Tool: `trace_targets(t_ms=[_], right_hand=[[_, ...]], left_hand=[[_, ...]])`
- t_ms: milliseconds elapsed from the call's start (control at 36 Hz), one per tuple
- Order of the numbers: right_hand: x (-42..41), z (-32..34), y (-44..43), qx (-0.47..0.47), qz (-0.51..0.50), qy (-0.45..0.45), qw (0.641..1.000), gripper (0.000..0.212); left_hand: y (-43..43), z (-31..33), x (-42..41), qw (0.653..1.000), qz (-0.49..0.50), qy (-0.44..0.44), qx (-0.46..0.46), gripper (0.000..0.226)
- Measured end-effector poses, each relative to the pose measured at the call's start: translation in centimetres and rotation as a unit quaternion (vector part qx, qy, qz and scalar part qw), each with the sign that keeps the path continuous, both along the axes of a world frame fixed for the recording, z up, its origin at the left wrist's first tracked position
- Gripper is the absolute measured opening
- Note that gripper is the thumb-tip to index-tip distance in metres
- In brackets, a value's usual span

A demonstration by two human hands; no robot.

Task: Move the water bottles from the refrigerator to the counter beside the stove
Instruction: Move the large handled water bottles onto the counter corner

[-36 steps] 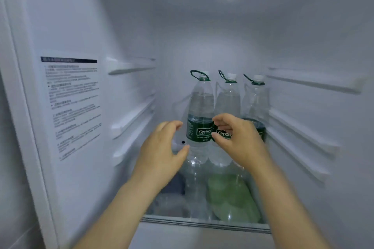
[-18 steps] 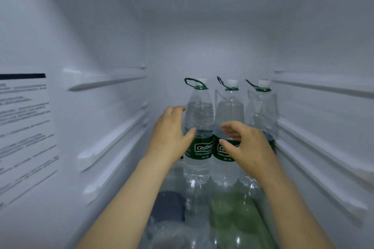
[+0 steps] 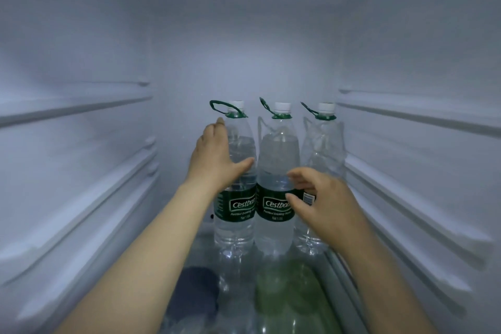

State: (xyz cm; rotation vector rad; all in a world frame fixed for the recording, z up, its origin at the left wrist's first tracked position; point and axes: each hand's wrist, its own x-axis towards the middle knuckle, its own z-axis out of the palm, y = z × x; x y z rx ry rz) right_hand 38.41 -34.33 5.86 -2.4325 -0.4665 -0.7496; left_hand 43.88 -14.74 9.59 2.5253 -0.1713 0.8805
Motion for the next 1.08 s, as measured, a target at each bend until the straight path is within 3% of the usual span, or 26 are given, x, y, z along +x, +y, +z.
trace_targets(t_ms=[306, 528, 750, 1083], right_hand=[[0.8, -1.1, 0.4, 0.000, 0.013, 0.007, 1.000, 0.039], [1.4, -3.1, 1.7, -0.013, 0.038, 0.061, 0.997, 0.046], [2.2, -4.4, 3.6, -0.001, 0.061, 0.106, 0.993, 0.061], [4.4, -6.8, 6.9, 0.030, 0.098, 0.169, 0.980, 0.103]], left_hand=[[-0.1, -0.7, 1.1, 0.994, -0.048, -0.018, -0.101, 0.097], [0.7, -1.2, -0.3, 0.986, -0.051, -0.041, -0.152, 0.098], [1.9, -1.7, -2.3, 0.980, -0.044, -0.068, -0.179, 0.083], [3.6, -2.6, -3.9, 0.976, -0.023, -0.080, -0.202, 0.071]])
